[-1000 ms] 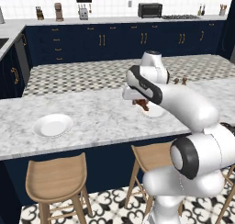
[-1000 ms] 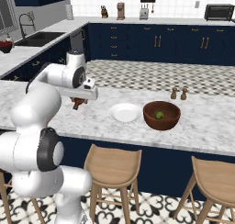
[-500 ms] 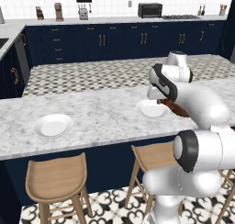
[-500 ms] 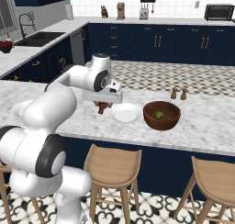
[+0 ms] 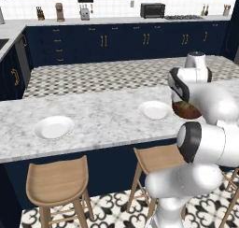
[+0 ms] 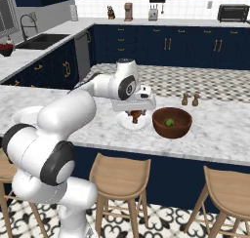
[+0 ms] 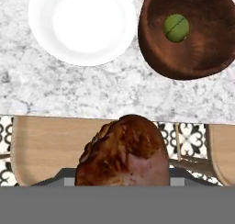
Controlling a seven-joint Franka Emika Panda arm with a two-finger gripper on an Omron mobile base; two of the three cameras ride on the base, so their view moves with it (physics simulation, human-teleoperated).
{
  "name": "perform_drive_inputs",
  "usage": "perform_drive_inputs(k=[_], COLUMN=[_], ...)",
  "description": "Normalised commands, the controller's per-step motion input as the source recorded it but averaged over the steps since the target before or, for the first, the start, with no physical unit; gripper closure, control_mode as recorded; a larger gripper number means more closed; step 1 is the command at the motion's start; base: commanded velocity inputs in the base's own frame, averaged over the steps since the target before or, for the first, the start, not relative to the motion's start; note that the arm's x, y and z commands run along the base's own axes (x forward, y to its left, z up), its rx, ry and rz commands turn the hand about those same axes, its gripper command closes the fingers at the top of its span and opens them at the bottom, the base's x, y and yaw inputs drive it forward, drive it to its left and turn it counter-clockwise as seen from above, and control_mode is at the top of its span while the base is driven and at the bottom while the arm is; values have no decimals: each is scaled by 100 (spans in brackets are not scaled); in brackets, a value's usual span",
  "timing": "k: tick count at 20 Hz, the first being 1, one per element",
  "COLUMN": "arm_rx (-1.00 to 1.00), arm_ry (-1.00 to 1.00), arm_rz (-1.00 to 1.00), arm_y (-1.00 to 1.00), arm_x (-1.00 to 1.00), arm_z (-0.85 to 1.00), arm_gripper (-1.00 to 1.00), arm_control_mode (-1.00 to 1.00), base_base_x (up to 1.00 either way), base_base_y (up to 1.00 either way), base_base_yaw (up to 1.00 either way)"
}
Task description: Pick the chicken drumstick and lime from their plates and place them in the bowl. Then put the bowl in the fridge.
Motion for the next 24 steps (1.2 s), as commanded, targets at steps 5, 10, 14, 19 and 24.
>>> perform_drive_inputs(k=[5, 10, 14, 19, 24], arm_rx=[-1, 1, 5, 5, 4], arm_ry=[3, -3, 0, -1, -10], arm_rz=[2, 2, 2, 5, 5], arm_y=[-98, -42, -45, -34, -11], arm_x=[32, 61, 57, 36, 25], arm_z=[7, 0, 0, -12, -40], arm_gripper=[100, 100, 100, 100, 100], arm_control_mode=[-100, -100, -100, -100, -100], base_base_x=[0, 0, 0, 0, 0], base_base_y=[0, 0, 0, 0, 0], base_base_yaw=[0, 0, 0, 0, 0])
